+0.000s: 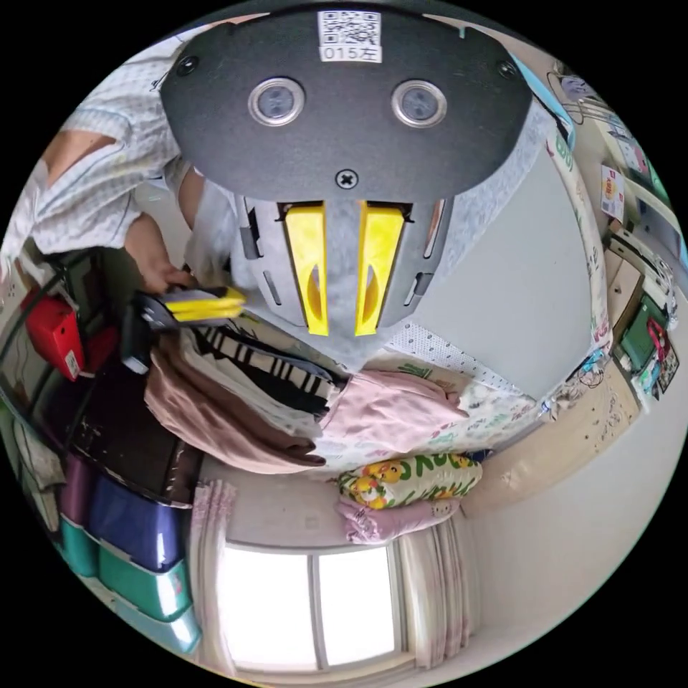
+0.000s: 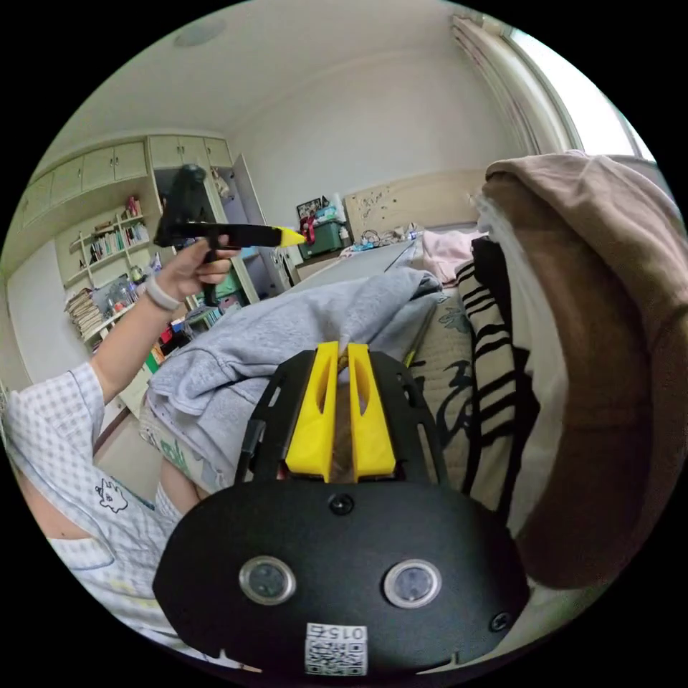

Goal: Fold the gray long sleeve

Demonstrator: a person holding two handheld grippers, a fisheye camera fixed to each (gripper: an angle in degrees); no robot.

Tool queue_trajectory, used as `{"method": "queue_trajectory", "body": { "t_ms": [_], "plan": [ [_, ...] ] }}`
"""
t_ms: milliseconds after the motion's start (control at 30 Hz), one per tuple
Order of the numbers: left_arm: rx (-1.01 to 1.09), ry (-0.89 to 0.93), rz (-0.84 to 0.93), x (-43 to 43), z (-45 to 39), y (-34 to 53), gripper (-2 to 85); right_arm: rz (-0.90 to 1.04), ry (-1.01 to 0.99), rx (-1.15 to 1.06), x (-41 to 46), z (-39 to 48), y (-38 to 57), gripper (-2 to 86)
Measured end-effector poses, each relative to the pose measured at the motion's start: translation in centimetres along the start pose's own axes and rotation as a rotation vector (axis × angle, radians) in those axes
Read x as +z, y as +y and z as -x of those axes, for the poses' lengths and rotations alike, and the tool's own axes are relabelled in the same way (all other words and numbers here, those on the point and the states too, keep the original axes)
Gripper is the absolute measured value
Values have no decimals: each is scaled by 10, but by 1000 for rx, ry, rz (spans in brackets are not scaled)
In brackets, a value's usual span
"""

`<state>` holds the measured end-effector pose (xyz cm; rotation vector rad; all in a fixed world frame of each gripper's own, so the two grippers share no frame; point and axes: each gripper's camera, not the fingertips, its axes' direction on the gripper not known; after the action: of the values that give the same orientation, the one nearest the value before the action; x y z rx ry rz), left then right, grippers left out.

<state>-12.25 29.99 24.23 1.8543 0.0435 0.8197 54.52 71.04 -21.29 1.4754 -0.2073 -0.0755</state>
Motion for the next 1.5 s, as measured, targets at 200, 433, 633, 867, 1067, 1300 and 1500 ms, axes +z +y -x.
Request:
{"method": "queue_trajectory", "body": {
  "t_ms": [200, 433, 633, 867, 1067, 1300, 1500],
  "plan": [
    [38, -26, 259, 197, -1, -48, 56, -41, 12, 21, -13, 5, 27, 30],
    [85, -41, 336, 277, -2, -32, 70, -148, -10, 121, -72, -19, 62, 100],
    [-13, 71, 225, 312, 5, -37, 111, -91, -53, 261, -89, -32, 109, 131],
    [11, 68, 388, 416, -34, -13, 84, 3, -166, 196, -68, -10, 114, 88],
    [46, -47, 204, 357, -62, 9, 28, -153, -150, 231, -93, -11, 133, 30],
    [-36, 74, -130, 220, -69, 16, 17, -398, 64, 158, -171, 9, 127, 16],
    [-139, 307, -356, 101, 7, 123, 16, -409, -11, -180, -176, 120, 104, 17]
  ]
}}
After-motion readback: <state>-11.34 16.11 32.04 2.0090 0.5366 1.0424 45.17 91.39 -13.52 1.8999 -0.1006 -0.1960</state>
